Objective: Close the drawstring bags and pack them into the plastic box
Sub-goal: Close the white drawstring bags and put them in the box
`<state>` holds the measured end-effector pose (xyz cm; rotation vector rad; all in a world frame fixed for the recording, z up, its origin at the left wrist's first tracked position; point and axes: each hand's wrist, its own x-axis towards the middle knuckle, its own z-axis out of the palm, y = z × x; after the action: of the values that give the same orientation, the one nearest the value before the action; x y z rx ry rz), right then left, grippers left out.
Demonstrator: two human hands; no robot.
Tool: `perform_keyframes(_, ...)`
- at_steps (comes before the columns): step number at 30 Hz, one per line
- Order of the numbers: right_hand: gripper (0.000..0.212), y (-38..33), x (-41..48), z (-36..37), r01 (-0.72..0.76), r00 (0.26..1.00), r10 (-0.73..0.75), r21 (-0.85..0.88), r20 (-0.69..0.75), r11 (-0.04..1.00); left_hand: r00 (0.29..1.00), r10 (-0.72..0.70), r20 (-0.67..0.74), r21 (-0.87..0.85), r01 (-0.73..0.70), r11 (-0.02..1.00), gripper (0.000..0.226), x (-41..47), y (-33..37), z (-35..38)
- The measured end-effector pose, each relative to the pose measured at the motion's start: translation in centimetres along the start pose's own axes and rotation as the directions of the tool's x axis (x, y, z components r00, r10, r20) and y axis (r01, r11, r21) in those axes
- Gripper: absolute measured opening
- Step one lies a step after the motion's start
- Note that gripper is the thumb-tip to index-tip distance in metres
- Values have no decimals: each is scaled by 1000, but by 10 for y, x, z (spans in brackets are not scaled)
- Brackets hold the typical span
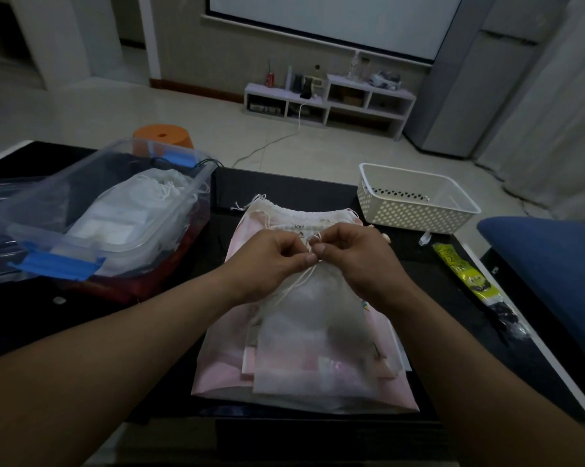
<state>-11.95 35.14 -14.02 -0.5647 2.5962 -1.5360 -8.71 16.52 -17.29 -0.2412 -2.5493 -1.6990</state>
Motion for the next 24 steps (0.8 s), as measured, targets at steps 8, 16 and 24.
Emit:
perform_keyframes(8, 5, 4, 0, 2, -5, 1000, 5, -12, -7, 1000, 999, -34, -27, -105, 31, 994, 18, -1, -4, 9)
perform_keyframes(16, 11, 7, -1, 17, 132, 989, -144, -285, -21, 949, 997, 38, -65, 162, -27, 986, 9, 2, -12, 18)
perform_keyframes(24, 11, 5, -3, 19, 137, 986, -158, -299, -48, 944, 998, 40, 54, 146, -47, 988, 17, 4, -11, 2)
